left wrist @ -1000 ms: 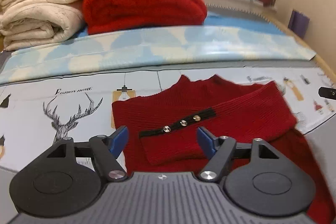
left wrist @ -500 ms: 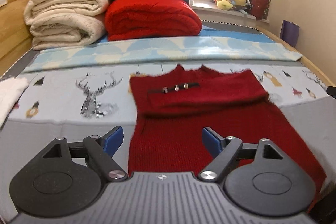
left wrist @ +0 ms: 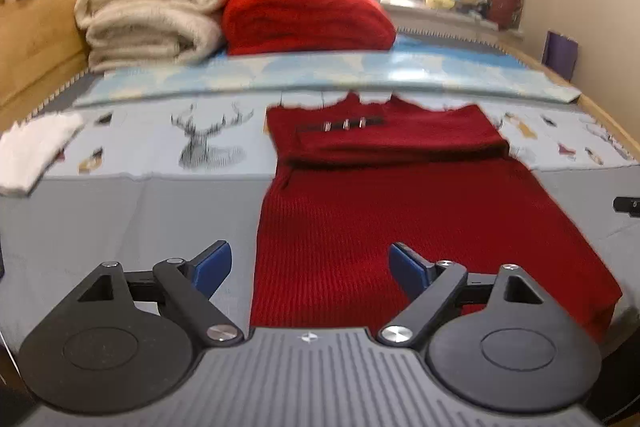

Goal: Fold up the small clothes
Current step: 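Move both grippers to the sweater hem on either side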

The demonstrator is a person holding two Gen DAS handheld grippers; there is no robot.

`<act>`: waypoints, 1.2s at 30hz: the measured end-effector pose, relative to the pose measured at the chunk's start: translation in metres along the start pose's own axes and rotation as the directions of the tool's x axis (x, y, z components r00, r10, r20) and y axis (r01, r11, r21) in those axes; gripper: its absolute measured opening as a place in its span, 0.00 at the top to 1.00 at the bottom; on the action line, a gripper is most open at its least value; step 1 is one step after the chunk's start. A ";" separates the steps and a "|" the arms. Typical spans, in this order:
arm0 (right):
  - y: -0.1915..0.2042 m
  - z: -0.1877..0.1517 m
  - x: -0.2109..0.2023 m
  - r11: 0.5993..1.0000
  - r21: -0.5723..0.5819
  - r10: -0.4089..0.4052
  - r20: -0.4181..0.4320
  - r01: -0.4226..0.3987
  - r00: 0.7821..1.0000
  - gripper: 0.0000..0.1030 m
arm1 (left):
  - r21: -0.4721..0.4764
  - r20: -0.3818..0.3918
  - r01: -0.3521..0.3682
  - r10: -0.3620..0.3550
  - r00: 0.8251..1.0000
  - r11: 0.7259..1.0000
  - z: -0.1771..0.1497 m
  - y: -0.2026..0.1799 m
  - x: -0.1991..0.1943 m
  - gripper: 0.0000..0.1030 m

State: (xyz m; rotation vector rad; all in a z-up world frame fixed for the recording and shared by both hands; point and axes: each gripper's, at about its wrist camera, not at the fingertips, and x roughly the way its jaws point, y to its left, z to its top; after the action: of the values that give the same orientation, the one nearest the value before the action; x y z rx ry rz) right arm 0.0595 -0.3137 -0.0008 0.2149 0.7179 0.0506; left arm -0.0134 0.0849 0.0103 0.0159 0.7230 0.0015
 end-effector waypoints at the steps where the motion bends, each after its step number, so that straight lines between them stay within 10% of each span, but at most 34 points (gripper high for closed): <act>1: 0.000 -0.002 0.002 1.000 -0.015 -0.002 -0.006 0.001 1.000 0.37 | -0.002 -0.014 -0.005 0.005 1.000 1.000 -0.004 0.001 0.005 0.13; 18: 0.003 -0.017 0.040 0.992 -0.102 -0.084 -0.148 0.069 0.985 0.38 | -0.231 -0.167 -0.044 0.005 0.986 0.972 -0.010 0.036 0.056 0.20; 31: -0.014 -0.037 0.075 0.974 -0.105 -0.226 -0.377 0.201 0.898 0.36 | -0.248 -0.441 -0.154 0.030 0.897 0.956 -0.039 0.057 0.096 0.31; 36: -0.017 -0.042 0.079 0.967 -0.112 -0.253 -0.409 0.226 0.877 0.35 | -0.258 -0.456 -0.145 0.012 0.890 0.955 -0.044 0.060 0.096 0.31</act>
State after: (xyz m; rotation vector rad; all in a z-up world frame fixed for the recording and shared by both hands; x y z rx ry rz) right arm 0.0906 -0.3130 -0.0862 0.0519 1.1702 -0.1228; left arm 0.0299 0.1457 -0.0851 -0.2409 1.1844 0.1949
